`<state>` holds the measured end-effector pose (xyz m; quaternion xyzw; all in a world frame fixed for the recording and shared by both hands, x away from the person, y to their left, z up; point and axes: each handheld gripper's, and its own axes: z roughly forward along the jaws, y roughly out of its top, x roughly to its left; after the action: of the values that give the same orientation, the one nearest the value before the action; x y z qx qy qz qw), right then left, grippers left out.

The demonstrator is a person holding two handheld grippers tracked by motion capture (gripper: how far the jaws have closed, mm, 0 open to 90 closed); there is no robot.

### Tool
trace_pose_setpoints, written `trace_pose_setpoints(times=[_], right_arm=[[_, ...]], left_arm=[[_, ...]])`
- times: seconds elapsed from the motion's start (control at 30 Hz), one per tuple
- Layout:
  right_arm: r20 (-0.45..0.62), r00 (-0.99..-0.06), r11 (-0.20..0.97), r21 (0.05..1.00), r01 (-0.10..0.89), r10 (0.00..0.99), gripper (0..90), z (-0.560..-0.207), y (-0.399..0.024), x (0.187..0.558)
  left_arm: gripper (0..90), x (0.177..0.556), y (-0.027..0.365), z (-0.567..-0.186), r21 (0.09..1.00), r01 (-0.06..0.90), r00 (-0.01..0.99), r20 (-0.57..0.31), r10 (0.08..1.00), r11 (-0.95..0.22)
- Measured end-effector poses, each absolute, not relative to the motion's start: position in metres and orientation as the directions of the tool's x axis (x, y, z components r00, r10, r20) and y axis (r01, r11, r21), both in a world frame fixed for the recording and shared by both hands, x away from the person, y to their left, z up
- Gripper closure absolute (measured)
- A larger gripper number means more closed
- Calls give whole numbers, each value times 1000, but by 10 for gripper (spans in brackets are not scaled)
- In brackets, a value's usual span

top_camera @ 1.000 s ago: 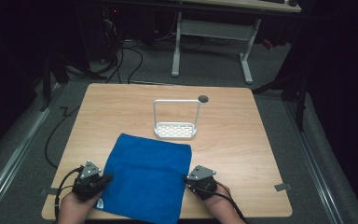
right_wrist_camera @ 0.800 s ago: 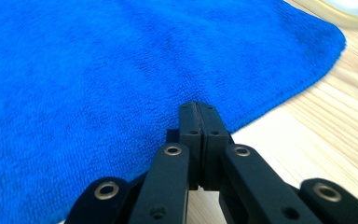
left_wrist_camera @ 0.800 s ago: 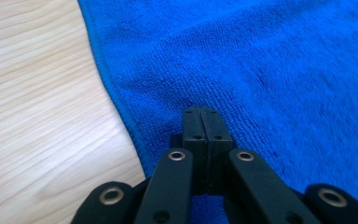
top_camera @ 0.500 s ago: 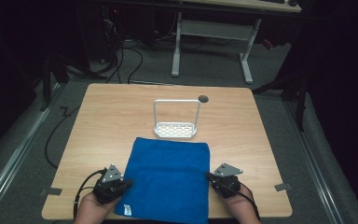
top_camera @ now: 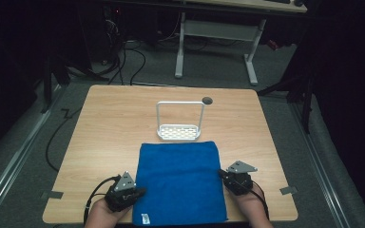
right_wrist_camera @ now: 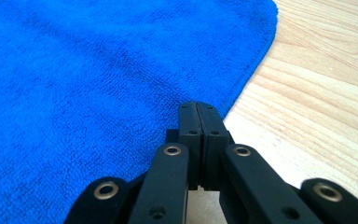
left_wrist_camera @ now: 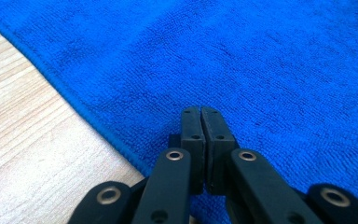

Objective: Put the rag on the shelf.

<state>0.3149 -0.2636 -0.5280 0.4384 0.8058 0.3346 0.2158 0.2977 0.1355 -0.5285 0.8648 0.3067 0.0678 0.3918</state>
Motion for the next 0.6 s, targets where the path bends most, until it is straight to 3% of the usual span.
trace_pose_setpoints(times=[0.37, 0.5, 0.6], right_arm=[[-50, -515, 376, 744, 552, 856, 878, -526, -265, 315], [-25, -495, 327, 779, 535, 869, 856, -520, -269, 314], [-7, -480, 295, 796, 528, 877, 794, -520, -272, 314]], left_arm=[[877, 297, 137, -526, 733, 468, 801, -117, 587, -494], [846, 298, 140, -523, 761, 462, 786, -113, 608, -456], [755, 300, 141, -518, 790, 458, 753, -102, 650, -407]])
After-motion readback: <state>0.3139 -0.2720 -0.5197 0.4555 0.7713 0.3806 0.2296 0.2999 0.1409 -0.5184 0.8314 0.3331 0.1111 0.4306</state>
